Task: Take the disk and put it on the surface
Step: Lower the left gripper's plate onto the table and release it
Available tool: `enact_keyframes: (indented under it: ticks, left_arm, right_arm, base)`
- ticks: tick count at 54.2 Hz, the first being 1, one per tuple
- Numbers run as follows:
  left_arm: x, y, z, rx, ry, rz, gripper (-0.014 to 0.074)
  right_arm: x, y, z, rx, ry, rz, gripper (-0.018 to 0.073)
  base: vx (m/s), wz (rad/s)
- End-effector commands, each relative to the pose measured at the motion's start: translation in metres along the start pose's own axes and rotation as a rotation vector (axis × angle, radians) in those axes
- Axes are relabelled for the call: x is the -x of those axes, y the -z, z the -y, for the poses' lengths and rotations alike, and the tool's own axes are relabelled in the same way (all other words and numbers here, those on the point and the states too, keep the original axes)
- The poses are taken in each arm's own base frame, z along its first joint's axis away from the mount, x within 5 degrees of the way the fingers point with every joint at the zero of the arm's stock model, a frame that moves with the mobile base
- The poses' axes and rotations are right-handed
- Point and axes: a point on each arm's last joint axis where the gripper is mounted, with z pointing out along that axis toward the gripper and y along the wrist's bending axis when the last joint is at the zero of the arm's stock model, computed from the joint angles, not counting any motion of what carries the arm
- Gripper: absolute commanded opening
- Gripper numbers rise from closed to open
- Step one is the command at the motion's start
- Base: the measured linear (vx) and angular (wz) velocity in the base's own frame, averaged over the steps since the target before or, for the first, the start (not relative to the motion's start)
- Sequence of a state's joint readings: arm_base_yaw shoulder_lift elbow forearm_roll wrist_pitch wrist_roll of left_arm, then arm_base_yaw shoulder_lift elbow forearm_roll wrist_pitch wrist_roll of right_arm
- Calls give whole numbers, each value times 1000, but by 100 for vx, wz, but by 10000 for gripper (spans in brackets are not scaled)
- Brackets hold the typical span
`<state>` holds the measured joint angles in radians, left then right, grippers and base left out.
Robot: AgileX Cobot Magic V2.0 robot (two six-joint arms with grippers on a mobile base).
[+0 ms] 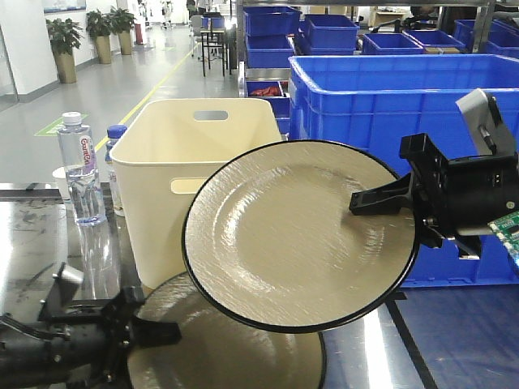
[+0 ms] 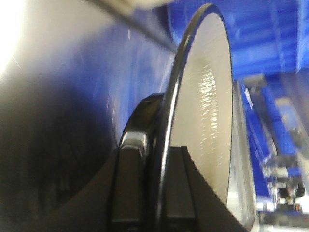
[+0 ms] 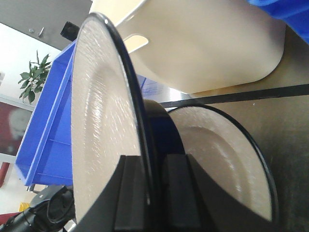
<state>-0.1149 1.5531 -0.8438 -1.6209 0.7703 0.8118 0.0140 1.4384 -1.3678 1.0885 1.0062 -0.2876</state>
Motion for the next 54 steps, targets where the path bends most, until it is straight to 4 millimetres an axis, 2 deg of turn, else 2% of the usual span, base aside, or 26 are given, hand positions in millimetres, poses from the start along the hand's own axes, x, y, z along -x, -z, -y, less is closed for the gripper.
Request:
enact_keyframes:
  ticks: [1, 9, 17, 27, 31, 37, 42, 54]
  left_arm:
    - [3, 5, 24, -118, 28, 15, 8]
    - [-1, 2, 18, -77, 31, -32, 43]
    - [-3, 1, 13, -26, 36, -62, 129]
    - [-4, 1, 10, -4, 14, -71, 354]
    - [0, 5, 7, 3, 4, -54, 467]
    - [10, 16, 3, 14, -55, -10, 574]
    - [18, 29, 2, 3, -55, 27, 607]
    - [30, 64, 7, 7, -92, 128, 580]
  right_arm:
    - [10, 17, -29, 116, -20, 121, -5]
    - [10, 17, -29, 117, -45, 119, -5]
    - [10, 17, -28, 116, -48, 125, -5]
    - [11, 17, -28, 115, -48, 128, -5]
    - [10, 17, -28, 111, -45, 126, -5]
    - [11, 17, -28, 107, -44, 134, -5]
    - [12, 17, -27, 104, -45, 143, -5]
    - [12, 17, -26, 91, -34, 146, -5]
  base:
    - [0, 0]
    - [0, 0]
    - [0, 0]
    - [0, 0]
    - [0, 0]
    - [0, 0]
    - [0, 0]
    - [0, 0]
